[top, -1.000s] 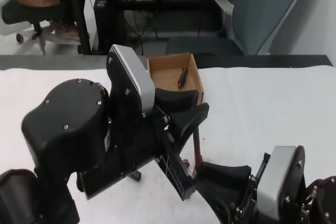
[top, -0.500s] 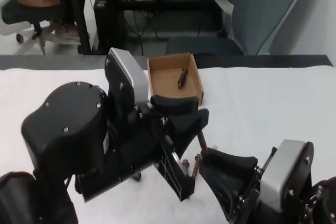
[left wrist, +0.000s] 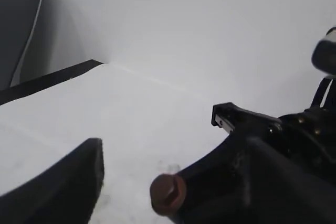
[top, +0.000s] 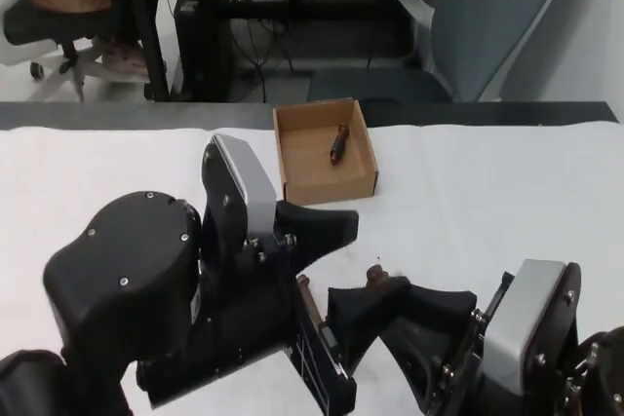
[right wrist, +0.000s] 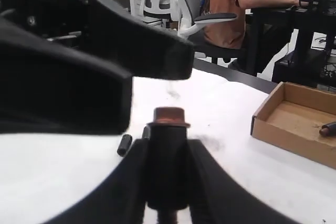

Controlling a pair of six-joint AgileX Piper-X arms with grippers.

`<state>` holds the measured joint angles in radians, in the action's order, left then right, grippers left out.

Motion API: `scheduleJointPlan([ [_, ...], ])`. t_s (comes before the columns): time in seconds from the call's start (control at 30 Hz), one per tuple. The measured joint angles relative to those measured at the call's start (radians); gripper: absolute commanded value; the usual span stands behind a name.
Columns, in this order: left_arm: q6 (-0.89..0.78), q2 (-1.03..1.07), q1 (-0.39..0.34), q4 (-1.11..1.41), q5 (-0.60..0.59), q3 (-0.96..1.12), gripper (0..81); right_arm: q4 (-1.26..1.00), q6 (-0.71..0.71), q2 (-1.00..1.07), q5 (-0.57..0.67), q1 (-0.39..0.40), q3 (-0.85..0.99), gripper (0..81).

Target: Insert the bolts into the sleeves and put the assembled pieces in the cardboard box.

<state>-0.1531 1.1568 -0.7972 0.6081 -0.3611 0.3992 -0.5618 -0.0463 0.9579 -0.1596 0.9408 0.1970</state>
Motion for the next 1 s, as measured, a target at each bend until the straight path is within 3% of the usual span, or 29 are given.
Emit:
scheduleJointPlan([
  [0.23,-0.057,-0.126,0.006,0.028,0.002,-0.002,70.0,0.115,0.002,0.004,-0.096,-0.035,0.024,0.6],
  [0.3,-0.055,-0.223,0.02,-0.052,0.034,-0.002,41.6,0.199,0.01,0.022,-0.102,-0.067,0.066,0.6],
  [0.37,-0.033,-0.319,0.038,-0.19,0.113,-0.002,2.7,0.254,0.03,0.056,-0.103,-0.101,0.119,0.6],
  [0.5,0.123,-0.517,0.082,-0.553,0.411,-0.002,1.7,0.308,0.081,0.161,-0.063,-0.185,0.263,0.6],
  [0.6,0.222,-0.669,0.126,-0.74,0.559,-0.008,1.7,0.311,0.095,0.281,-0.012,-0.257,0.373,0.6],
  [0.8,0.249,-0.87,0.219,-0.831,0.602,-0.065,1.7,0.354,0.121,0.559,0.077,-0.38,0.622,0.6],
  [1.0,0.113,-0.913,0.263,-0.854,0.534,-0.202,1.7,0.49,0.196,0.819,0.106,-0.431,0.91,0.6],
])
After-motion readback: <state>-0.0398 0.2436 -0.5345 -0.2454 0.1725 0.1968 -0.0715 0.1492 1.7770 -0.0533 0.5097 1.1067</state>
